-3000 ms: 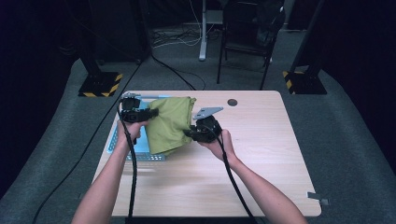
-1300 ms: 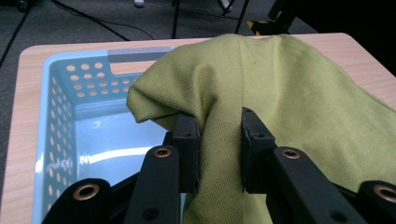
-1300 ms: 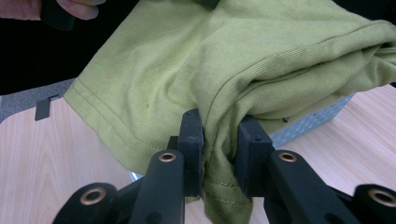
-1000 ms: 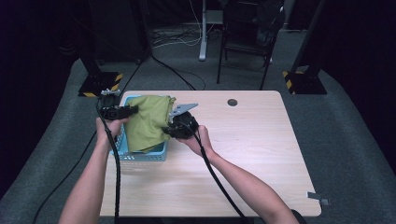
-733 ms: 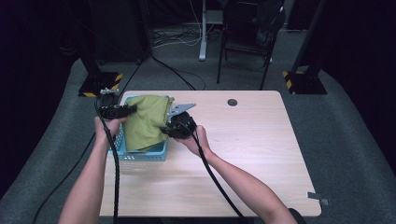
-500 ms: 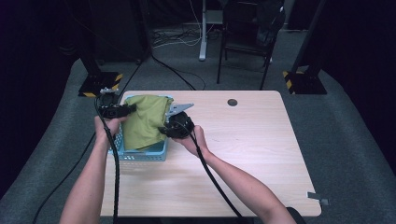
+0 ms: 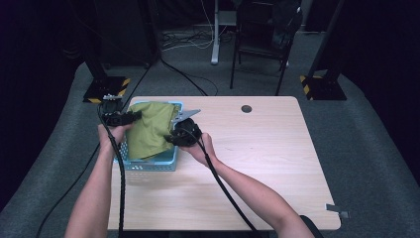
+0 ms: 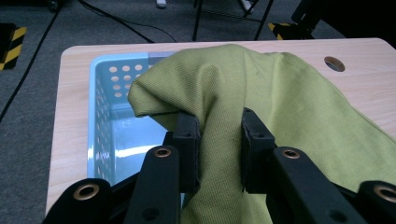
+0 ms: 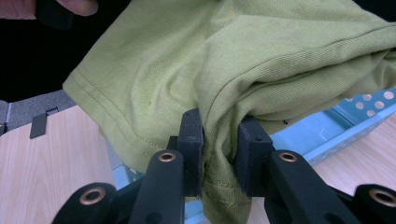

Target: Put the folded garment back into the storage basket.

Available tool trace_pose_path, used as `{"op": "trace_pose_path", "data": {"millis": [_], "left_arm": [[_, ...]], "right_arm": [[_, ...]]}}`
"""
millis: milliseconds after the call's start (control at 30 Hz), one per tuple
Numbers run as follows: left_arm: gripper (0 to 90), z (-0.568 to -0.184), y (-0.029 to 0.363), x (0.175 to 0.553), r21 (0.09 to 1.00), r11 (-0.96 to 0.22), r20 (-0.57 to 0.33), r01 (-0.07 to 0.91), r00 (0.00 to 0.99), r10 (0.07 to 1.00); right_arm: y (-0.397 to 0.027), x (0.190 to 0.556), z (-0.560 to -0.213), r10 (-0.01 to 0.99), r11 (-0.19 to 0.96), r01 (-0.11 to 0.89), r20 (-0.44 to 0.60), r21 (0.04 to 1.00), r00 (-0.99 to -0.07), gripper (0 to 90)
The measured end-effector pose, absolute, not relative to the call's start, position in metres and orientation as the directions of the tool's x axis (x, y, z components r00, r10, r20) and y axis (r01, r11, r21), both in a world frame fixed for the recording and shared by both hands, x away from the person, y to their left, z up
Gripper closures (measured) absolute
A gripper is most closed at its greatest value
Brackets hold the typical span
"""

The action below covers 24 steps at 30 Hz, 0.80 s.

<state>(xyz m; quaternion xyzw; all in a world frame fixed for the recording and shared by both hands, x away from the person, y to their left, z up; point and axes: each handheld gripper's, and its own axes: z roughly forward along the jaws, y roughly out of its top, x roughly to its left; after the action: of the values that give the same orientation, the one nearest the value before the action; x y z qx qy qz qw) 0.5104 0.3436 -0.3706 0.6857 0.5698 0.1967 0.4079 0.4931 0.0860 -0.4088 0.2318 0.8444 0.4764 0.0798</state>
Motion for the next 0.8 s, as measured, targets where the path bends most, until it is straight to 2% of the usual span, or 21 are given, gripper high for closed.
{"op": "trace_pose_path", "data": {"millis": [567,600,667,700,800], "left_arm": [[71.8,-0.373,0.343,0.522,0.78,-0.029,-0.165,0.625,0.25,0.954],[68.5,-0.375,0.344,0.523,0.779,-0.016,-0.165,0.626,0.23,0.959],[47.9,-0.381,0.345,0.528,0.738,-0.013,-0.177,0.675,0.212,0.961],[37.3,-0.384,0.346,0.529,0.722,-0.009,-0.185,0.692,0.205,0.961],[23.5,-0.392,0.343,0.529,0.703,-0.006,-0.197,0.711,0.203,0.959]], "right_arm": [[0.094,0.498,-0.414,0.477,0.439,0.321,0.086,0.839,-0.875,71.9],[0.095,0.499,-0.415,0.481,0.441,0.322,0.082,0.838,-0.873,65.1],[0.1,0.5,-0.418,0.509,0.465,0.367,0.096,0.806,-0.856,37.3],[0.103,0.5,-0.421,0.532,0.482,0.383,0.085,0.788,-0.843,28.9],[0.103,0.5,-0.425,0.562,0.472,0.405,0.086,0.783,-0.822,19.6]]}}
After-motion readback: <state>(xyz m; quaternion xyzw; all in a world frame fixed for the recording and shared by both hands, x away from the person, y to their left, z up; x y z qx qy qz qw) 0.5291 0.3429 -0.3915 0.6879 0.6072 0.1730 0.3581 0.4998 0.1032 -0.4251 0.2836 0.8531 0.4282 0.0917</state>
